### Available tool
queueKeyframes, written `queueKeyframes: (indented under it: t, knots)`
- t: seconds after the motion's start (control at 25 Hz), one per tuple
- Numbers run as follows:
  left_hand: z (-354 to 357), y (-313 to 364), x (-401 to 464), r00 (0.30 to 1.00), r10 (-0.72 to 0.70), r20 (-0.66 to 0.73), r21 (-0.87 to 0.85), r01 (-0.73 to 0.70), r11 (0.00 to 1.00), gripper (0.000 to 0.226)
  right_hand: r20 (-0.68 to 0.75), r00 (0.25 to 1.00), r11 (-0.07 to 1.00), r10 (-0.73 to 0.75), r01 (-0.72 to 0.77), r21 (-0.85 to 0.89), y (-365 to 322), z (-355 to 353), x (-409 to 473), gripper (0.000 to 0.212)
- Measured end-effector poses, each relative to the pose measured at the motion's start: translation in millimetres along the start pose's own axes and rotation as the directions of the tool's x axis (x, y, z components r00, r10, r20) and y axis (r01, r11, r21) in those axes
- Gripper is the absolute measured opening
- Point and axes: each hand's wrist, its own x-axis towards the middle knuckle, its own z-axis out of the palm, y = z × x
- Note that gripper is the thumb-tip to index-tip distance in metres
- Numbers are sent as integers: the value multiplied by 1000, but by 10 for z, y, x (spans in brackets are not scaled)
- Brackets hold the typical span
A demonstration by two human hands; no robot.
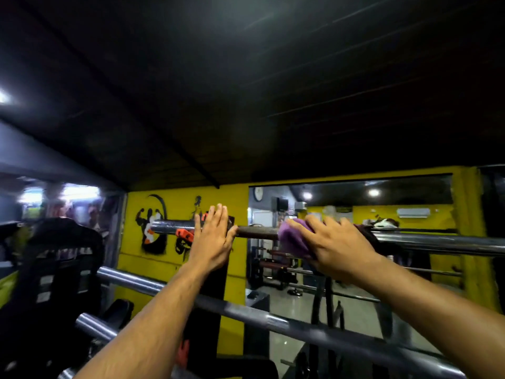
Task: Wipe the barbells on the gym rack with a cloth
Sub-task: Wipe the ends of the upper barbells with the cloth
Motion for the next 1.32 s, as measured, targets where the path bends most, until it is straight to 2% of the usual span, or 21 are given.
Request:
queueKeyframes:
  t: [0.08, 0.12, 0.2, 0.28, 0.32, 0.4, 0.44, 0.52, 0.64, 0.76, 0.84, 0.88, 0.92, 1.0, 1.08, 1.16, 1.2, 1.24, 1.32]
  knots:
    - [-46, -139, 146, 999, -17, 51, -12, 17, 1000, 67, 63, 997, 998, 52, -54, 23, 2, 10, 166, 65]
    - [-47, -176, 215, 997, -15, 82, -28, 17, 999, 67, 88, 994, 992, 70, -78, 95, 41, 3, 271, 59]
    - [16, -193, 276, 994, 12, 109, -88, -3, 996, 66, 229, 970, 947, 75, -142, 288, 168, 2, 492, 46]
    - [93, -198, 252, 998, 22, 61, -220, -8, 976, 62, 403, 915, 844, 35, -243, 477, 280, 44, 713, 33]
    - [116, -205, 239, 999, 23, 38, -273, -12, 962, 60, 462, 887, 803, 20, -290, 521, 314, 75, 814, 33]
    - [150, -219, 222, 999, 41, 8, -298, -37, 954, 58, 501, 865, 752, -2, -329, 571, 261, 120, 955, 35]
    - [149, -233, 225, 999, 54, 5, -310, -50, 949, 59, 485, 874, 749, -21, -307, 586, 168, 144, 1027, 34]
    - [127, -319, 260, 997, 73, 35, -393, -53, 918, 63, 385, 921, 820, -53, -180, 544, -137, 185, 1154, 38]
    - [104, -554, 359, 988, 135, 76, -510, -78, 856, 64, 155, 984, 940, -85, 28, 340, -606, 255, 1302, 43]
    - [144, -653, 410, 985, 153, 86, -541, -82, 837, 62, 2, 990, 970, -142, 139, 202, -752, 312, 1257, 47]
    - [177, -662, 406, 989, 136, 57, -497, -90, 863, 63, 4, 976, 973, -219, 218, 81, -673, 281, 993, 61]
    - [180, -665, 394, 990, 134, 48, -478, -95, 873, 64, 34, 977, 977, -209, 208, 46, -562, 200, 809, 66]
    - [195, -681, 400, 989, 141, 41, -470, -105, 876, 65, 71, 986, 988, -153, 152, 27, -420, 93, 618, 68]
    - [206, -694, 405, 984, 177, 28, -465, -144, 874, 66, 158, 986, 998, 60, -65, 25, -151, -128, 316, 64]
    - [188, -656, 391, 982, 188, 7, -438, -166, 883, 59, 327, 915, 924, 237, -316, 215, 44, -248, 317, 54]
    - [151, -624, 354, 980, 197, 6, -429, -175, 886, 52, 459, 861, 786, 221, -436, 439, 71, -243, 566, 37]
    - [133, -629, 350, 978, 210, 23, -420, -181, 889, 51, 510, 839, 742, 192, -464, 484, 13, -205, 738, 29]
    - [128, -657, 371, 973, 226, 49, -409, -187, 893, 52, 534, 829, 728, 166, -468, 500, -100, -137, 917, 24]
    - [107, -714, 432, 956, 273, 108, -375, -215, 902, 54, 491, 860, 805, 141, -389, 449, -420, 8, 1211, 23]
